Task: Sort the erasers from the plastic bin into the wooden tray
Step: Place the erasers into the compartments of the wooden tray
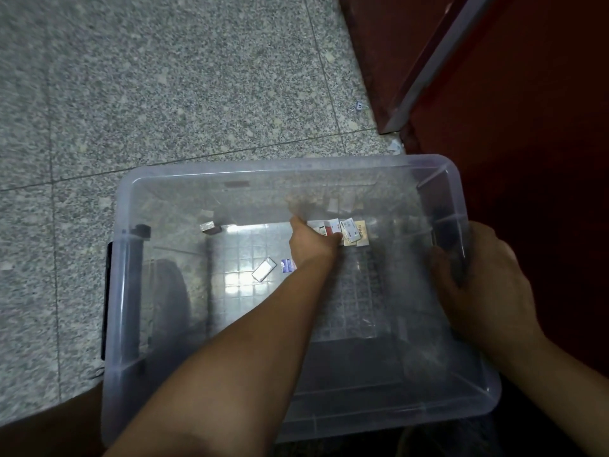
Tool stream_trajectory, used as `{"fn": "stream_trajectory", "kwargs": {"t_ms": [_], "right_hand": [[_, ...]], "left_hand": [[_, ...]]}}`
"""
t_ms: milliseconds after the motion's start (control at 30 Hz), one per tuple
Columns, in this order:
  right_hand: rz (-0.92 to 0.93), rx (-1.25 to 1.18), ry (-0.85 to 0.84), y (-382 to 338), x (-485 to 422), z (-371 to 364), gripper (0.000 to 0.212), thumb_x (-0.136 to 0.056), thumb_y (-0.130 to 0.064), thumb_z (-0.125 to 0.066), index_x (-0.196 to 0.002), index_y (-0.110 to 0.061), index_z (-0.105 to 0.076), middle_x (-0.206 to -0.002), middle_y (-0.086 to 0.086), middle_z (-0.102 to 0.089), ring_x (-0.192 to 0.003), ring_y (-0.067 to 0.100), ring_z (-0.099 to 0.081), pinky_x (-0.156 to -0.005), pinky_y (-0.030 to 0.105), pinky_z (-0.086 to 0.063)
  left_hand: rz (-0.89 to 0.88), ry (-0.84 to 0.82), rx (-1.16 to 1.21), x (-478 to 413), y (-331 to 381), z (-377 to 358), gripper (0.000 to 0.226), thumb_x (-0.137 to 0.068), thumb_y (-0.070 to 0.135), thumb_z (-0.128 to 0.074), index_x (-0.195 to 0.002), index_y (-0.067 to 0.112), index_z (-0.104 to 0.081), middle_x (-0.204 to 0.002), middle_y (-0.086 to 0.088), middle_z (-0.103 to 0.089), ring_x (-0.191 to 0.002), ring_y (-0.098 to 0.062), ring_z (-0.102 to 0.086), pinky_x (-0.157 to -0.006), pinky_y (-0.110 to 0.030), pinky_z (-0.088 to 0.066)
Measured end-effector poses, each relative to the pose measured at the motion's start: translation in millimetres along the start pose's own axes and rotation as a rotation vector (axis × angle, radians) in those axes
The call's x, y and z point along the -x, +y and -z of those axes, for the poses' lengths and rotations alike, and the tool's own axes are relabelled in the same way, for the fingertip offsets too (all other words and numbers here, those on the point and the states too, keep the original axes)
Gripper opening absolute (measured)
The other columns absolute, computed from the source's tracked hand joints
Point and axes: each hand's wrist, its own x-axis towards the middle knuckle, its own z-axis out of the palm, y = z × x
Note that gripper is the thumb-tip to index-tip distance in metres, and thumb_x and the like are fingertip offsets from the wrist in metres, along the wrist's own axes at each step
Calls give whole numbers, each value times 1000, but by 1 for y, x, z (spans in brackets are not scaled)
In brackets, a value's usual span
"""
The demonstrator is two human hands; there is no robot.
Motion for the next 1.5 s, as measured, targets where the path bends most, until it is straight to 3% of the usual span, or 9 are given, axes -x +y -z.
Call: {"fn": "stream_trajectory", "kwargs": {"t_ms": [167, 333, 467, 600, 700, 1000, 1200, 1367, 1500], "right_hand": [[13, -8, 20, 0, 1, 0, 33, -95, -37, -60, -120, -17, -51, -100, -8, -49, -93, 14, -46, -73, 33, -38], [11, -31, 30, 2, 1, 0, 31, -95, -38, -60, -118, -18, -52, -97, -10, -49, -95, 15, -48, -74, 33, -39], [13, -41, 34, 1, 0, 1, 32, -95, -38, -60, -118, -18, -52, -97, -10, -49, -95, 19, -52, -74, 35, -43], [17, -61, 32, 2, 0, 0, 29, -95, -38, -60, -116, -19, -53, -96, -9, -51, -95, 18, -52, -73, 34, -40], [20, -72, 32, 3, 0, 0, 31, -94, -39, -57, -117, -17, -53, -99, -5, -55, -97, 23, -54, -75, 35, -42], [15, -82, 42, 6, 0, -1, 30, -94, -38, -57, -116, -18, -52, -98, -7, -53, -95, 16, -49, -76, 35, -41], [13, -84, 44, 8, 0, -1, 32, -94, -40, -55, -117, -19, -52, -99, -8, -54, -96, 15, -48, -77, 33, -38], [14, -72, 45, 9, -2, -1, 31, -94, -38, -56, -119, -20, -52, -99, -9, -52, -97, 12, -45, -78, 33, -37], [29, -6, 38, 10, -4, -4, 30, -95, -37, -56, -117, -17, -53, -100, -4, -56, -96, 17, -50, -78, 35, -42]], "left_hand": [[-13, -68, 73, -3, -6, -14, 55, -74, 25, -90, -119, 16, -60, -121, -3, -66, -111, -23, -64, -89, -24, -44], [2, -83, 86, -8, -9, -18, 34, -75, 21, -88, -92, 22, -59, -97, 2, -69, -84, -19, -70, -83, -33, -56], [65, -169, 173, -11, -2, -18, 44, -73, 8, -89, -95, 19, -53, -80, -7, -71, -57, -17, -72, -69, -34, -63], [19, -155, 51, -11, 7, -24, 48, -72, 22, -91, -102, 14, -54, -95, -1, -68, -88, -20, -68, -89, -34, -56], [19, -168, 50, -9, 8, -23, 48, -70, 28, -92, -100, 17, -56, -103, -3, -70, -97, -24, -69, -93, -39, -55], [-50, -131, 83, -4, -2, -26, 36, -72, 30, -88, -89, 26, -57, -92, 2, -72, -87, -22, -71, -88, -41, -57], [-87, -145, 86, 3, -2, -25, 39, -77, 28, -84, -105, 21, -58, -90, 7, -64, -82, -14, -62, -81, -29, -50], [-56, -186, 212, 4, -3, -17, 34, -78, 18, -84, -97, 22, -56, -87, 4, -66, -71, -8, -60, -63, -20, -45], [-31, -283, 384, 20, -4, 10, 27, -84, 7, -79, -103, 17, -62, -90, -2, -71, -74, -13, -64, -68, -19, -54]]}}
